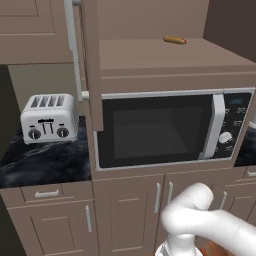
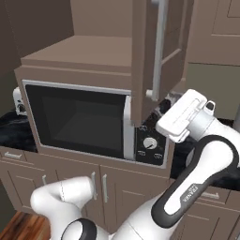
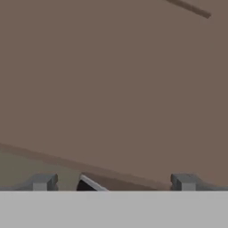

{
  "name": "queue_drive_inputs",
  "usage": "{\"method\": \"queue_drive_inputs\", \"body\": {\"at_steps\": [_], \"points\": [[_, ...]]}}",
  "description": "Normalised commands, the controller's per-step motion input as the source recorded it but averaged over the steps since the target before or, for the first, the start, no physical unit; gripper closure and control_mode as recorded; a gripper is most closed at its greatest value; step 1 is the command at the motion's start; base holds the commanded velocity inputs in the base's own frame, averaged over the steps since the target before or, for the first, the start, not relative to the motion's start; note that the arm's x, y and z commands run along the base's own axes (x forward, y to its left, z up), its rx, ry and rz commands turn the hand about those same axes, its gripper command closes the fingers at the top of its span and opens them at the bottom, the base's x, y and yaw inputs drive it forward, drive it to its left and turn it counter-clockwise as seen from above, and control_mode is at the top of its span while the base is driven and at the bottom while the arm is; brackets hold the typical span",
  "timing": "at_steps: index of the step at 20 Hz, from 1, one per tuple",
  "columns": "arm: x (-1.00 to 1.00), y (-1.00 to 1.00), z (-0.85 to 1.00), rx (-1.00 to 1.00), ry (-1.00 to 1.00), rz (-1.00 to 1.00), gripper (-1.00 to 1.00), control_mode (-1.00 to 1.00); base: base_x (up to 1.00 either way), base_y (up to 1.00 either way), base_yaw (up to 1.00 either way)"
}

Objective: Pick the avocado and bread from the counter and place them on the plate. Then pick the jam from the cabinet and place it next to the plate. Lastly close the cabinet door.

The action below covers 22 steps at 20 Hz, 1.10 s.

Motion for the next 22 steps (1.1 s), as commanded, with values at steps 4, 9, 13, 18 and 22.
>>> {"method": "queue_drive_inputs", "body": {"at_steps": [4,9,13,18,22], "points": [[0.01,0.68,0.54,-0.02,-0.29,0.0,-1.0,-1.0,0.0,0.0,0.0],[0.13,0.36,0.61,-0.01,-0.34,0.0,-1.0,-1.0,0.0,0.0,0.0],[0.37,0.64,0.19,0.0,-0.11,-0.05,-1.0,-1.0,0.0,0.0,0.0],[0.48,0.5,0.17,0.0,0.0,-0.08,-1.0,-1.0,0.0,0.0,0.0],[0.61,0.41,0.24,0.0,0.06,-0.1,-1.0,-1.0,0.0,0.0,0.0]]}}
